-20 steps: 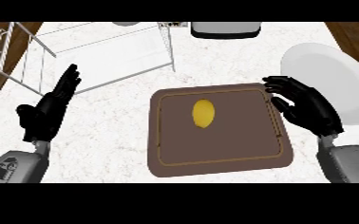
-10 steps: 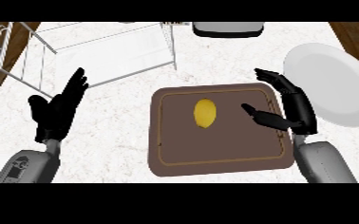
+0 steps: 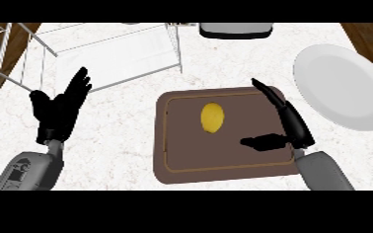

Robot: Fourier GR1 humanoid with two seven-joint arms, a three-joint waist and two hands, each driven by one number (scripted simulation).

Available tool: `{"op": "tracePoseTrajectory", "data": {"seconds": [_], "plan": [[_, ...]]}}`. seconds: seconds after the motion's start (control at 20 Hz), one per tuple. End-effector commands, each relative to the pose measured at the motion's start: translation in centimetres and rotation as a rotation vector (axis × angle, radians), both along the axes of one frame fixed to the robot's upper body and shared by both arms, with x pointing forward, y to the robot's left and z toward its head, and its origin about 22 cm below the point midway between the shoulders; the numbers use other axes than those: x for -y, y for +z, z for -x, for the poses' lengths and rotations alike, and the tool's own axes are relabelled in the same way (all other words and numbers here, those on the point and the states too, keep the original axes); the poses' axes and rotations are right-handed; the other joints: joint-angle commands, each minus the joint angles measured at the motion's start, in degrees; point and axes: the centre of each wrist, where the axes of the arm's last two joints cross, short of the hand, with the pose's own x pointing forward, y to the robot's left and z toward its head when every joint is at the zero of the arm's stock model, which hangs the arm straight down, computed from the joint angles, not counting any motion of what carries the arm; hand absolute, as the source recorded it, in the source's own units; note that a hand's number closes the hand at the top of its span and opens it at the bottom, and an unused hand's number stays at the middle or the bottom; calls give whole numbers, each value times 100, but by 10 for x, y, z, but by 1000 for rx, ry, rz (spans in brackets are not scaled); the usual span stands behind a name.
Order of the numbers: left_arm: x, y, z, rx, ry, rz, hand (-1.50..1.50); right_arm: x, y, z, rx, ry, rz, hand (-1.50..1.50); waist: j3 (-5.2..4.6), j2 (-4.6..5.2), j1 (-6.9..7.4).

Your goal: Pick the lemon from the tray and place it in the plate

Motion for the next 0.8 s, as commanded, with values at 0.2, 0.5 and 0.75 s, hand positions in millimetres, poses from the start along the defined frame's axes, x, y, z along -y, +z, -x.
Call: {"op": "tracePoseTrajectory", "data": {"seconds": [0.2, 0.5, 0.75], "plan": [[1, 9, -4, -6, 2, 1, 0, -18, 57, -16, -71, 46, 154, -150, -2, -3, -3], [-7, 6, 16, 0, -5, -14, 0, -52, 54, -5, -192, 109, 325, -150, -2, -10, 27], [11, -8, 22, 11, 5, 5, 0, -60, 56, -13, -225, 70, 467, -150, -1, -8, 33]]}}
